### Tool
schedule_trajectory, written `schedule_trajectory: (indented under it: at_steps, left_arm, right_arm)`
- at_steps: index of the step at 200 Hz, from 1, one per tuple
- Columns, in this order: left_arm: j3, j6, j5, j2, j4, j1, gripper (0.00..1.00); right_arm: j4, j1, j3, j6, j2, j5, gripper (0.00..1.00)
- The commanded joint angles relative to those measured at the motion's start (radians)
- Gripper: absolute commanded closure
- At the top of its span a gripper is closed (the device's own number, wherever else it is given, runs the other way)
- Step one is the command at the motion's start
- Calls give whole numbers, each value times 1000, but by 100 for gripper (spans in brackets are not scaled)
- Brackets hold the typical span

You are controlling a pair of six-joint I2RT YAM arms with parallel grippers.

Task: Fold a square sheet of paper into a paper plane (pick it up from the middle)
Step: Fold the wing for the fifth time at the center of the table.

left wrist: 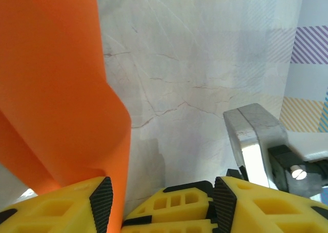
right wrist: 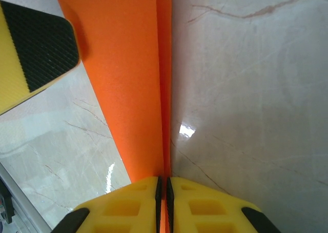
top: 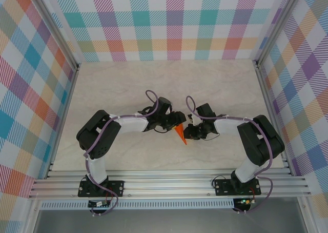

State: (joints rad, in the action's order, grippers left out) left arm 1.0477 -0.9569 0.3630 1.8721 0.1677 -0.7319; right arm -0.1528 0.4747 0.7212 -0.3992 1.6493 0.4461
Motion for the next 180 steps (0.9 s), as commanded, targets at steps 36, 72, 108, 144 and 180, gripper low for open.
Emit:
schedule_trajectory:
  at_steps: [36,72,108,144,180]
  left_arm:
    - [52,-5,36,38,26,-6,41]
    - [65,10,4,88,-22,-6,46]
    - [64,12,-23,116,-71,-6,51]
    - [63,23,-31,117,-89,-6,52]
    - [66,30,-29,114,-96,-5,52]
  right_arm:
    - [-27,-3,8,18,32,-28,86]
    - [-33,-4,8,18,26,-31,86]
    - [-41,-3,5,15,4,-16,84]
    - [-67,-4,1,-3,-78,-35,81]
    - [-78,-4,3,-31,-161,-20,81]
